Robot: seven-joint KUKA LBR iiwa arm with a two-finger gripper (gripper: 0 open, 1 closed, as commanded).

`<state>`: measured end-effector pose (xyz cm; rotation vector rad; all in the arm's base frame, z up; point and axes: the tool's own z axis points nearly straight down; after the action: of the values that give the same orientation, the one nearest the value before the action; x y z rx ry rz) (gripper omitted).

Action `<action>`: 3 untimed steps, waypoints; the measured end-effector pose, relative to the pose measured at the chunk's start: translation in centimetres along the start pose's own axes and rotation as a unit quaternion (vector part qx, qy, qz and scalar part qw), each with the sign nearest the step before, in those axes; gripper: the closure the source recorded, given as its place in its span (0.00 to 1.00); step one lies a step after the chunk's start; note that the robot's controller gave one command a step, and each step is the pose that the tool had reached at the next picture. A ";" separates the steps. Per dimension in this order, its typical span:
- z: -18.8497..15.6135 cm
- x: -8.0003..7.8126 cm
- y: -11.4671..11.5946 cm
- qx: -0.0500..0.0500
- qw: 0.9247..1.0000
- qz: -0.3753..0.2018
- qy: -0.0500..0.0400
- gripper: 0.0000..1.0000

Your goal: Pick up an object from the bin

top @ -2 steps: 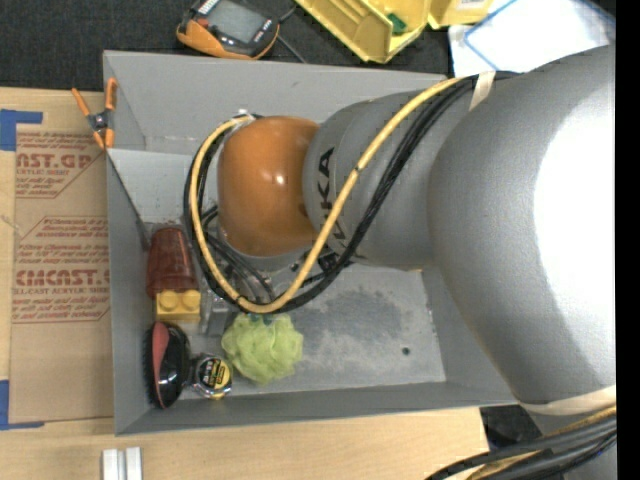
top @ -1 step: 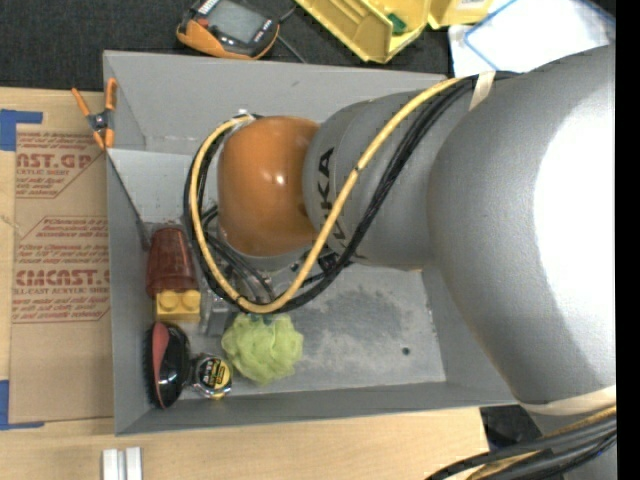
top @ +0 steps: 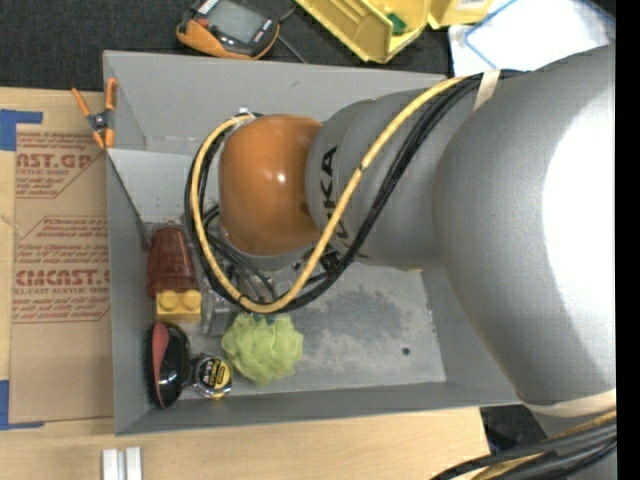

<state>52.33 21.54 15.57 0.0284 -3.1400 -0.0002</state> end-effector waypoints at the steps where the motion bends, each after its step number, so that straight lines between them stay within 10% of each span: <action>1: -1.2 0.2 0.0 0.000 0.999 -0.047 -0.002 1.00; 2: 5.2 1.7 -3.7 0.001 0.994 -0.112 0.001 1.00; 3: 5.5 2.6 -3.8 -0.002 0.981 -0.195 -0.006 0.00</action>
Offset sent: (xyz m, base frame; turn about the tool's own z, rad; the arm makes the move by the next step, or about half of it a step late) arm -0.0148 -0.0360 -0.0496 -0.2265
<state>49.74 17.66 10.04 0.6431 -3.0859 -0.0065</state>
